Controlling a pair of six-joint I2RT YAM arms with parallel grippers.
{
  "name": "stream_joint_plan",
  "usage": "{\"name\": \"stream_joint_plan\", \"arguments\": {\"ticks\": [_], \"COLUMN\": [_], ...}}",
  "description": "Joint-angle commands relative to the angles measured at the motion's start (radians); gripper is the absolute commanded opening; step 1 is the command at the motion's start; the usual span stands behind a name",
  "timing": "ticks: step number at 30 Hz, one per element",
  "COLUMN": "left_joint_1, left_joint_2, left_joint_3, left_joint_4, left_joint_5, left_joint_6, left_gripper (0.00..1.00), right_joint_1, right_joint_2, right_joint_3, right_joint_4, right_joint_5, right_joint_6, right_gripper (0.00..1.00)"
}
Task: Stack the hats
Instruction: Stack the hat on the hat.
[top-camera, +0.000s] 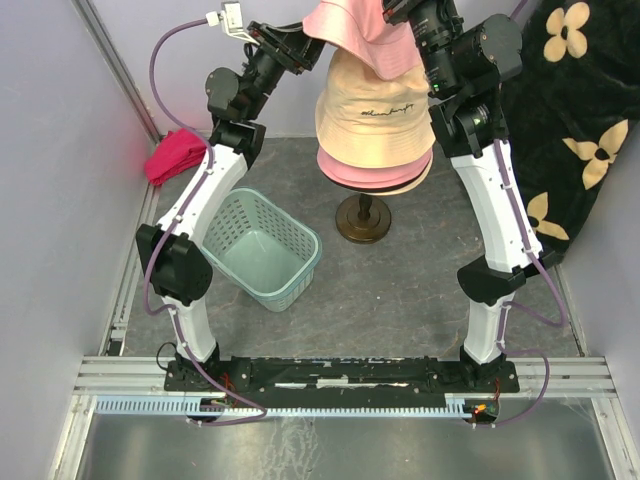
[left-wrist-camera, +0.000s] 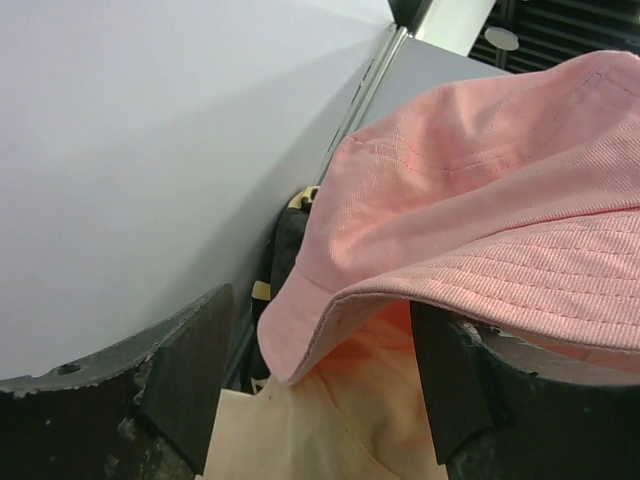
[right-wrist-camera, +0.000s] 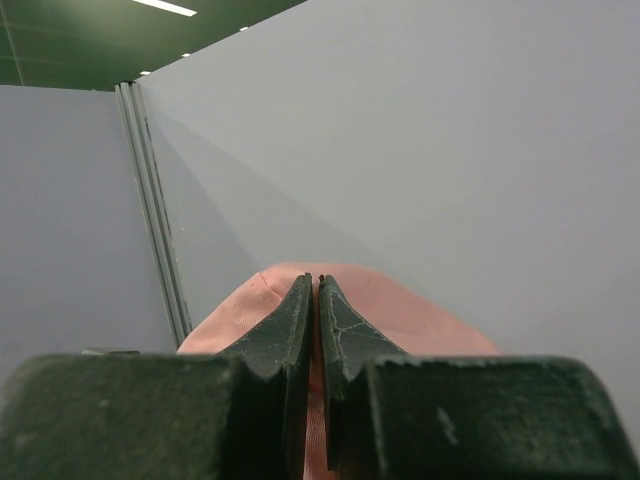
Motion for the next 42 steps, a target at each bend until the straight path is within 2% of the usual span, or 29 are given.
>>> {"name": "stream_joint_plan", "arguments": {"ticks": [1, 7, 9, 13, 17, 33, 42], "left_joint_1": [-0.002, -0.004, -0.003, -0.005, -0.011, -0.058, -0.081], "left_joint_2": [-0.026, -0.016, -0.008, 0.009, -0.014, -0.132, -0.186], "left_joint_3": [-0.002, 0.006, 0.023, 0.053, 0.013, -0.110, -0.121], "left_joint_4": [0.085, 0.104, 0.114, 0.120, 0.134, 0.099, 0.080], "left_joint_5": [0.035, 0.032, 0.035, 0.056, 0.042, -0.011, -0.004], "left_joint_6": [-0.054, -0.067, -0.074, -0.090, -0.075, 0.074, 0.164], "left_gripper": [0.78, 0.74, 0.66, 0.29, 0.05, 0.03, 0.03], "right_joint_1": [0.000, 0.001, 0.000, 0.000, 0.001, 0.000, 0.000], "right_joint_2": [-0.027, -0.032, -0.025, -0.038, -0.052, -0.110, -0.140], "right_joint_3": [0.036, 0.043, 0.060, 0.048, 0.041, -0.012, -0.048], "right_joint_4": [-0.027, -0.064, -0.092, -0.116, -0.141, -0.178, -0.165], "right_joint_5": [0.001, -0.002, 0.004, 0.013, 0.038, 0.088, 0.088], "right_joint_6": [0.021, 0.057, 0.066, 0.063, 0.037, -0.005, -0.006], "right_gripper": [0.13, 0.13, 0.14, 0.14, 0.15, 0.20, 0.21]}}
